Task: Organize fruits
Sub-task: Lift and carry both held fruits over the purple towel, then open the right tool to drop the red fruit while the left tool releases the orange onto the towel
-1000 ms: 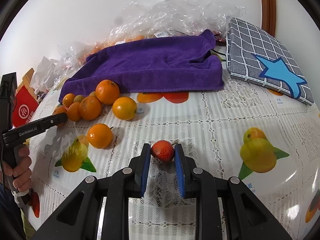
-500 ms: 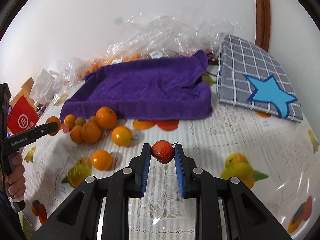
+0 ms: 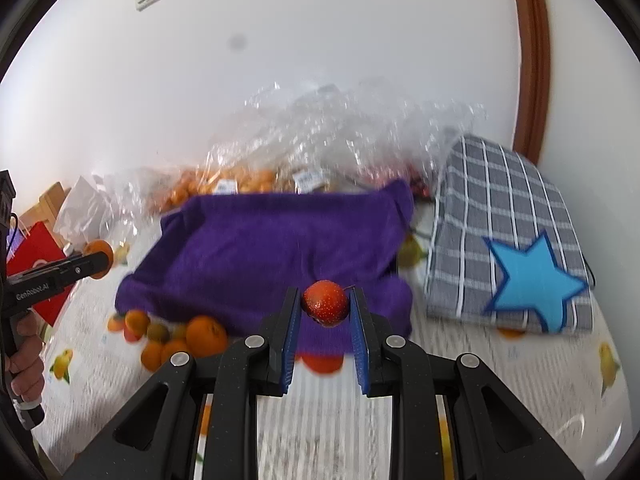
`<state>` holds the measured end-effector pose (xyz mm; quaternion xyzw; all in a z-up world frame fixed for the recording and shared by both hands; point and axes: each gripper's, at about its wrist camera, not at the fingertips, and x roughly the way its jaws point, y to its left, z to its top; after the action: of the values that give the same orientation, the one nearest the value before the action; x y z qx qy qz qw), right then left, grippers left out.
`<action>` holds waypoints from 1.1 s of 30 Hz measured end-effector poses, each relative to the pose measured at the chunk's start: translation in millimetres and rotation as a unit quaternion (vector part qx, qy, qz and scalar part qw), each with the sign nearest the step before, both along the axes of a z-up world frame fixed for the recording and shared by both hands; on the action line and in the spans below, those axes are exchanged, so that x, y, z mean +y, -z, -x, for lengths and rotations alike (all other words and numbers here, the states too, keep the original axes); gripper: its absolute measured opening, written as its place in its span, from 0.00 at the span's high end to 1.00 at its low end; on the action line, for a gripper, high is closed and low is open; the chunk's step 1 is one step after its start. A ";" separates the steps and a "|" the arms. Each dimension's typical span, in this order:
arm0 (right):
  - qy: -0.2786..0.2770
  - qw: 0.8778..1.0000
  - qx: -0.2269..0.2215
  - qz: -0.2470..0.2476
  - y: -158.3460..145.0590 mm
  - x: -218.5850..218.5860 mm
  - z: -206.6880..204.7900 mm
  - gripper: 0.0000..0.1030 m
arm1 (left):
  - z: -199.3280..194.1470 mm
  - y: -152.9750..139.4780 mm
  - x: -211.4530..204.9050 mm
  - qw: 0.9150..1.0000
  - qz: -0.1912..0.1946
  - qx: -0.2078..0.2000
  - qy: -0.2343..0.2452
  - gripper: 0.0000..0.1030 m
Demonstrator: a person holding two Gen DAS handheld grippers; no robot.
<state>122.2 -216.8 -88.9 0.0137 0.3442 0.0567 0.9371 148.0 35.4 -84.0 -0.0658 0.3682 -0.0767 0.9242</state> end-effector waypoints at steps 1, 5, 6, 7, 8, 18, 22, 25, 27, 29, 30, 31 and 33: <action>-0.001 1.000 -0.003 0.001 -3.2 0.6 -6.1 0.77 | -5.5 -0.9 0.1 1.000 -0.001 0.000 -0.001 0.63; 0.000 1.000 -0.002 0.005 -11.1 2.3 -34.0 0.77 | -30.3 -2.2 0.2 1.000 -0.004 0.002 -0.007 0.63; 0.000 1.000 -0.003 0.005 -11.7 2.3 -41.6 0.77 | -37.4 -1.8 0.0 1.000 -0.006 0.001 -0.007 0.63; -0.001 1.000 -0.002 0.006 -11.4 2.5 -47.2 0.77 | -44.5 -0.7 -0.4 1.000 -0.009 0.000 -0.007 0.63; -0.001 1.000 -0.001 0.007 -10.5 2.7 -53.4 0.77 | -51.2 0.3 -1.1 1.000 -0.012 -0.001 -0.007 0.63; -0.003 1.000 0.025 0.017 16.3 3.1 -113.5 0.77 | -116.6 26.4 -4.4 1.000 0.009 0.029 0.000 0.63; 0.000 0.999 0.048 0.018 37.2 2.7 -132.6 0.77 | -135.2 42.9 -7.5 0.999 0.010 0.049 -0.002 0.63; -0.004 0.997 0.068 0.023 54.7 5.2 -142.4 0.77 | -144.2 56.0 -7.8 0.998 0.009 0.065 -0.001 0.63; -0.009 0.997 0.078 0.026 65.1 7.6 -146.2 0.77 | -148.8 64.9 -8.1 0.997 0.005 0.081 -0.001 0.63; -0.013 0.996 0.088 0.025 72.7 8.8 -148.4 0.77 | -152.1 71.0 -8.5 0.996 0.001 0.093 -0.001 0.63; -0.012 0.995 0.092 0.026 76.1 9.1 -149.4 0.77 | -152.8 73.4 -8.7 0.995 0.001 0.097 -0.001 0.63; -0.012 0.995 0.094 0.027 78.1 8.6 -150.1 0.77 | -153.1 75.1 -9.4 0.995 0.001 0.101 0.000 0.63; -0.012 0.995 0.099 0.026 81.9 8.4 -150.5 0.77 | -154.5 79.7 -11.0 0.994 -0.002 0.109 0.002 0.63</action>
<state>272.7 -208.3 -170.8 -0.0095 0.4365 0.0574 0.8978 302.5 24.4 -163.6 -0.0712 0.4672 -0.0705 0.8785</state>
